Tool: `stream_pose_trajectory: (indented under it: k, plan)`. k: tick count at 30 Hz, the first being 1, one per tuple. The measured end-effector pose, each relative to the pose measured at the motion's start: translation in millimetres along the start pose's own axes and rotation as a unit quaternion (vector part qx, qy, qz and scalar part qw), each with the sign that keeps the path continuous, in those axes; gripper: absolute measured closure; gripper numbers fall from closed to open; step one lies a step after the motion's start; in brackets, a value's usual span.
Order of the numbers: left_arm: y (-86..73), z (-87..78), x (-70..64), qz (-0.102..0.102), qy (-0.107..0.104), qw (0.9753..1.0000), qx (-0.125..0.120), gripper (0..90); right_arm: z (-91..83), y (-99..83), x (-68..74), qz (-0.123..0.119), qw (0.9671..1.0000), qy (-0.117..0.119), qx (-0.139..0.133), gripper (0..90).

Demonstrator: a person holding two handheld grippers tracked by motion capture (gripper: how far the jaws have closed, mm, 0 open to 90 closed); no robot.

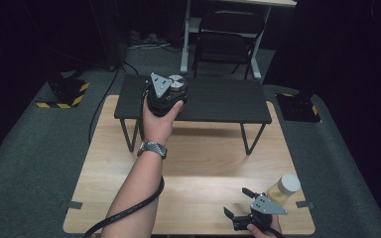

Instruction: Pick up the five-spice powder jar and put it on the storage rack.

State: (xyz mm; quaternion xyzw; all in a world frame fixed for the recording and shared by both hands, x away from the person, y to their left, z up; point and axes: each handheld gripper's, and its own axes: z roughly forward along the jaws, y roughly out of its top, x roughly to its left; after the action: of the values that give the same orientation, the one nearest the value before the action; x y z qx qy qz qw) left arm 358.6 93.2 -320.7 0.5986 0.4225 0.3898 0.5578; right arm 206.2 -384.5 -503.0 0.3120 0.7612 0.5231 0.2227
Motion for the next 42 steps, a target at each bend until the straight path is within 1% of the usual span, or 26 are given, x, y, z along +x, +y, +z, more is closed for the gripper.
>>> stream_pose_trajectory:
  k: [11, 15, 19, 20, 21, 23, 24, 26, 28, 29, 30, 32, 37, 42]
  plan:
    - [1.2, 0.0, -1.9, 0.0, 0.003, 1.0, 0.003, 34.0, -0.2, -0.4, -0.8, 0.001, 1.0, 0.001, -0.001, 0.4]
    - [1.4, -0.3, -1.8, -0.002, 0.003, 1.0, 0.003, 32.2, -0.2, -0.2, -1.4, 0.003, 1.0, 0.002, -0.001, 0.4]
    - [1.4, -0.6, -1.4, -0.008, 0.001, 1.0, 0.005, 22.3, -0.2, 0.2, -1.5, 0.001, 1.0, 0.003, 0.001, 0.4]
    - [1.6, -0.4, -1.3, -0.006, 0.001, 1.0, 0.007, 19.9, -0.1, 0.3, -1.3, -0.001, 1.0, 0.004, 0.001, 0.4]
    - [2.0, -0.2, -1.6, -0.004, 0.001, 0.9999, 0.01, 16.7, 0.0, 0.5, -1.0, -0.001, 1.0, 0.004, 0.001, 0.4]
    - [2.1, -0.1, -1.6, -0.005, 0.001, 0.9999, 0.011, 7.3, 0.1, 0.5, -0.9, 0.0, 1.0, 0.004, 0.001, 0.4]
    - [2.2, -0.3, -0.7, -0.007, -0.001, 0.9999, 0.011, 5.1, 0.1, 0.4, -0.9, 0.0, 1.0, 0.004, 0.001, 0.4]
    - [1.1, -2.2, -0.6, -0.004, -0.001, 1.0, 0.006, 1.0, 0.2, 0.2, -1.2, 0.001, 1.0, 0.004, 0.0, 0.4]
    - [0.2, -4.2, 1.8, -0.008, -0.009, 0.9999, 0.001, 0.4, 0.2, 0.1, -1.1, 0.002, 1.0, 0.003, 0.0, 0.4]
    - [0.3, -5.2, 2.4, -0.006, -0.01, 0.9999, 0.001, 0.4, 0.2, 0.0, -1.1, 0.001, 1.0, 0.003, 0.0, 0.4]
    - [-0.2, -6.2, 2.3, -0.004, -0.01, 0.9999, -0.001, 0.4, 0.2, 0.0, -1.1, 0.001, 1.0, 0.003, 0.0, 0.4]
    - [0.2, -7.5, 2.7, -0.004, -0.01, 0.9999, 0.001, 0.4, 0.2, 0.1, -0.4, 0.0, 1.0, 0.002, 0.0, 0.4]
    - [-2.0, -13.2, 5.4, -0.005, -0.011, 0.9999, -0.004, 0.4, 0.7, 0.7, 0.3, -0.004, 1.0, 0.004, 0.002, 0.4]
    - [-6.5, -20.6, 10.4, -0.007, -0.011, 0.9999, -0.006, 0.4, 0.8, 0.5, -0.3, -0.003, 1.0, 0.004, 0.001, 0.4]
